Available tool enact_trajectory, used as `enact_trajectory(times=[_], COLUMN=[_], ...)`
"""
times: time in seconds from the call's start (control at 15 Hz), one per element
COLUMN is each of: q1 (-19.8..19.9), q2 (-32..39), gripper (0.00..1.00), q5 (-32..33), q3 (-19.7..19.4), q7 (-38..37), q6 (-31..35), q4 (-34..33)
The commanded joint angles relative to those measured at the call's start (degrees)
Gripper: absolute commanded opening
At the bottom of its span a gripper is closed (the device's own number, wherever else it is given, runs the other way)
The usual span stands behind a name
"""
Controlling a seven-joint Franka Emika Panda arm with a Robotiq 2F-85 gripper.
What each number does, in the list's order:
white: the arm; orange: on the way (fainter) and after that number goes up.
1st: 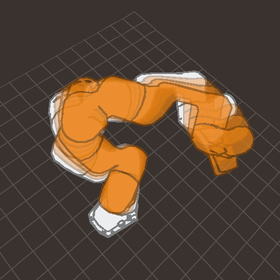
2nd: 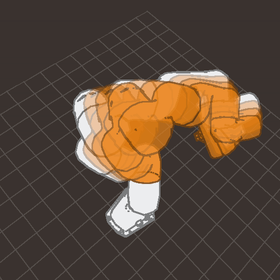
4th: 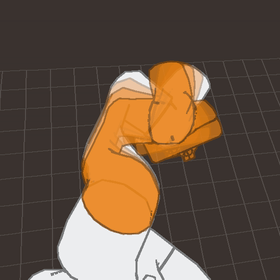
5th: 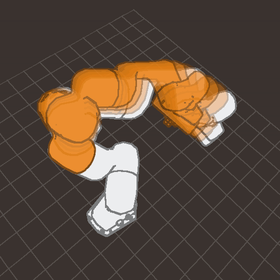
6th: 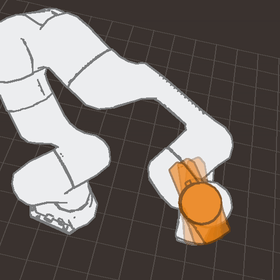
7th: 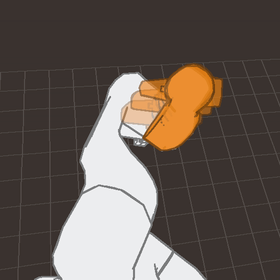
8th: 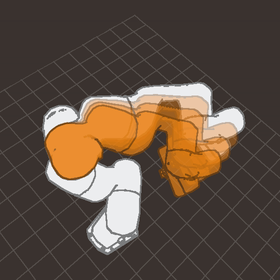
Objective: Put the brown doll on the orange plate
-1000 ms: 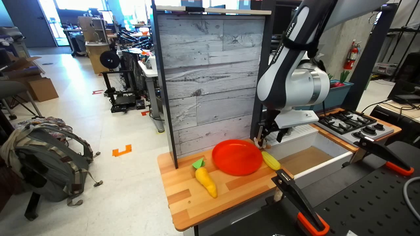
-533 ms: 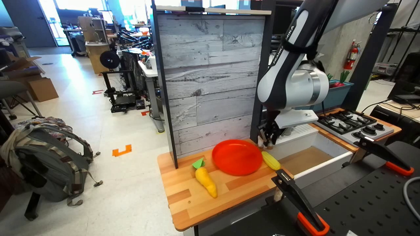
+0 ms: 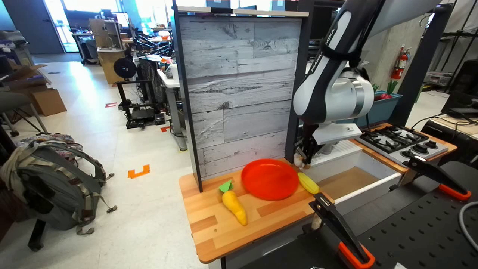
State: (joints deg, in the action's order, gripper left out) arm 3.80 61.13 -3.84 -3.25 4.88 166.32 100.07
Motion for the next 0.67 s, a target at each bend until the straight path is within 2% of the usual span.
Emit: enact_trajectory(times=[0.0, 0.6], q1=[-0.1, -1.2], q2=[-2.2, -12.3], gripper=[0.02, 0.02], q5=[1.7, 2.9], q3=[-0.1, -0.1], q7=[-0.9, -0.2], q6=[0.0, 2.0], q4=[1.7, 13.6])
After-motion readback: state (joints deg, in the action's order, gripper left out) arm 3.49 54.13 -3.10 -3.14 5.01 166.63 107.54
